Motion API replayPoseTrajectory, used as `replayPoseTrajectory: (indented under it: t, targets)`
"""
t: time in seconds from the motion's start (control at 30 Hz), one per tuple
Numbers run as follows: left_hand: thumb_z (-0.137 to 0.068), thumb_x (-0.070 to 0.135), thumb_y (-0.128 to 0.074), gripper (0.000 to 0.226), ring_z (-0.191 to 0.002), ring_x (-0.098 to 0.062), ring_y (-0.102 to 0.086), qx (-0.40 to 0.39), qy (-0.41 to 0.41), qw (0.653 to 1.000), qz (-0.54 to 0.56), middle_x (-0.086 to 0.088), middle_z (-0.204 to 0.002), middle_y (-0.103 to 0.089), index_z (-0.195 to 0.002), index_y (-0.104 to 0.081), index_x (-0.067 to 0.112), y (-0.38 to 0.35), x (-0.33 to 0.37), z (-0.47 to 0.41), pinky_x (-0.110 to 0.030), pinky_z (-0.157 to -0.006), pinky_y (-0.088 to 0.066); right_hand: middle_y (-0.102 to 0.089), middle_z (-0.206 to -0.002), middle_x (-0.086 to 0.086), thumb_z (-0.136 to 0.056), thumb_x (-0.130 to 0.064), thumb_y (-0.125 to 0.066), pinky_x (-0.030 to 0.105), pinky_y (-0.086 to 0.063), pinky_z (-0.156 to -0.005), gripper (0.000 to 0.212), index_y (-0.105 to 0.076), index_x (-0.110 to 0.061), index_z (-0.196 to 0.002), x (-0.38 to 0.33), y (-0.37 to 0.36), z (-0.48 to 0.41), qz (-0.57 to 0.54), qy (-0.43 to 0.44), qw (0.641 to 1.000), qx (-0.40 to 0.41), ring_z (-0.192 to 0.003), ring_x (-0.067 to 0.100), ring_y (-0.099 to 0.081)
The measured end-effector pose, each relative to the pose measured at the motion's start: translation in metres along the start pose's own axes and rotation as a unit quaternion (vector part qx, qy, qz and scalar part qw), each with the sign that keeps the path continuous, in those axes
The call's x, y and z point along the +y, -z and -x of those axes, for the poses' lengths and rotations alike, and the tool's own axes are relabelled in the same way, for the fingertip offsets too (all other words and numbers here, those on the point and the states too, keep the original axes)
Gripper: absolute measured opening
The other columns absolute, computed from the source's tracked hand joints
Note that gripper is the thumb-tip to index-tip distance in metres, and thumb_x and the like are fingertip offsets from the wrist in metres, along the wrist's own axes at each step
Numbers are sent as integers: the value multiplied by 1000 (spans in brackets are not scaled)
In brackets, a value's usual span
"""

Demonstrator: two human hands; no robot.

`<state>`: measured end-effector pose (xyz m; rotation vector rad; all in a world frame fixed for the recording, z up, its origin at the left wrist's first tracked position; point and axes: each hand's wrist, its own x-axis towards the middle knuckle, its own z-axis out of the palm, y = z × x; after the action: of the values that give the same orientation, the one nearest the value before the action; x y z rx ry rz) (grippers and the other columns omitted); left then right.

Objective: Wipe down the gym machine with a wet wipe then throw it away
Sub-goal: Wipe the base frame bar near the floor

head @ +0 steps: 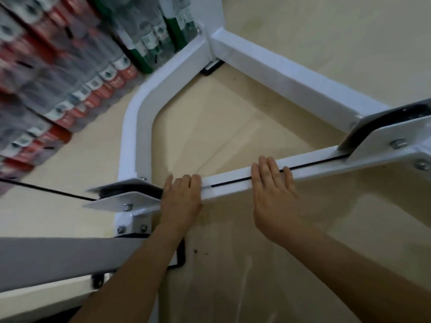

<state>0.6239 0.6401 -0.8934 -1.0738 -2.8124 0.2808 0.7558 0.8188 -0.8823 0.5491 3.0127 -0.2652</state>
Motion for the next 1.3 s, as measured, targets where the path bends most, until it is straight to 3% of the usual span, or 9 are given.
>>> replayPoseTrajectory:
  t: [0.13, 0.27, 0.4, 0.6, 0.7, 0.77, 1.03, 1.2, 1.3]
  targets:
    - [-59, 3, -72, 43, -79, -30, -55, 4, 57, 997, 43, -10, -85, -60, -100, -60, 9, -4, 16, 0, -43, -83, -50, -34, -152, 23, -80, -14, -23, 51, -12, -113, 68, -38, 4, -144, 4, -10, 3, -18, 25, 999, 32, -142, 37, -31]
    - [-73, 17, -56, 27, -73, -25, -58, 39, -14, 997, 67, -5, -82, -61, -99, -61, 14, 8, 88, -29, -35, -70, -47, -38, -149, 25, -79, -13, -26, 50, -16, -111, 68, -40, 8, -141, 7, -14, 8, -50, 32, 997, 56, -140, 38, -35]
    - [-83, 25, -41, 28, -72, -21, -59, -76, -79, 990, 86, -1, -83, -62, -102, -60, 18, 24, 134, -43, -33, -67, -45, -35, -151, 25, -80, -12, -36, 47, -19, -117, 66, -37, 9, -143, 27, -8, 23, -48, -15, 997, 66, -142, 36, -31]
    - [-61, 10, -72, 43, -70, -28, -58, -18, -18, 1000, 12, -7, -80, -59, -101, -58, 10, 8, 32, -9, -34, -66, -46, -11, -161, 9, -79, -7, -57, 39, -20, -113, 80, -24, -3, -152, 44, 7, 41, -75, -26, 997, -10, -149, 20, -6]
    - [-53, 4, -78, 45, -69, -28, -56, -47, 63, 996, 38, -8, -78, -59, -94, -59, 9, 8, 24, -1, -34, -66, -47, 20, -158, 3, -91, -14, -41, 32, -1, -117, 77, 2, -8, -155, 50, 17, 44, -89, 1, 994, -58, -146, 15, 19]
    - [-55, 4, -75, 39, -66, -28, -56, -14, 20, 998, 53, -8, -76, -60, -92, -62, 8, 10, 63, -19, -34, -63, -47, 26, -158, 3, -94, -15, -37, 30, 3, -120, 76, 10, -9, -154, 55, 27, 48, -115, -8, 989, -93, -145, 14, 25]
    - [-85, 23, -47, 46, -100, -29, -59, -31, -165, 981, 101, -14, -111, -62, -126, -53, 4, 56, 239, -86, -37, -90, -46, 11, -163, 9, -97, -13, -40, 30, -20, -116, 75, 7, -7, -154, 104, 67, 66, -193, -117, 954, -200, -150, 20, -9]
    - [-100, 11, -18, 55, -145, -33, -22, -78, -287, 954, 37, -21, -158, -16, -152, -6, -2, 80, 204, -74, -40, -114, -27, -17, -160, 12, -98, -15, -41, 36, -28, -115, 61, -16, -5, -152, 134, 121, 68, -51, -34, 949, -310, -143, 27, -28]
    - [-99, 9, -40, 43, -125, -28, -48, -154, -284, 931, 169, -12, -141, -49, -142, -44, 9, 123, 184, -71, -34, -96, -41, -39, -151, 3, -95, -19, -53, 27, -37, -105, 62, -26, -18, -151, 141, 150, 61, -134, -35, 942, -307, -133, 22, -42]
